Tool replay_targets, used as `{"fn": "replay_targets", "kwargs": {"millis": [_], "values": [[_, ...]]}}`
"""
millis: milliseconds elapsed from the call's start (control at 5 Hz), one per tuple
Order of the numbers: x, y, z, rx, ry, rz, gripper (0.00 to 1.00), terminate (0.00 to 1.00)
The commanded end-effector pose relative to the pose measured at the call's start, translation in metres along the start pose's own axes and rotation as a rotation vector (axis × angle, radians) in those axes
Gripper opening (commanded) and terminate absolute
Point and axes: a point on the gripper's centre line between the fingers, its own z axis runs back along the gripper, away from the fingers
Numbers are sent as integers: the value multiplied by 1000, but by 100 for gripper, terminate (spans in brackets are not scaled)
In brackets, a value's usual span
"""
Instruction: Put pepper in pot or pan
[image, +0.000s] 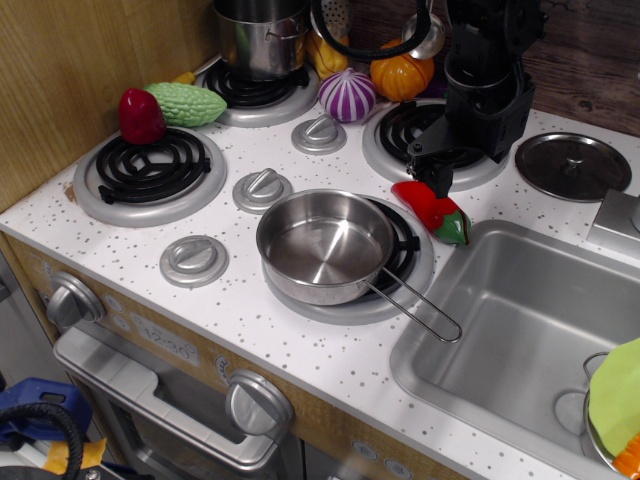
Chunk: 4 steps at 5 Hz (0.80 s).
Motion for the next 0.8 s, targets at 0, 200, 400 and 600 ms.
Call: {"fn": "replay_targets", "kwargs": {"millis": [0,200,400,600], "values": [[0,0,0,0,0,0,100,0],[5,-9,-5,15,-4,20,100,0],[4,-20,-15,41,-18,31,100,0],[3,-20,-25,89,-45,19,100,0]]}}
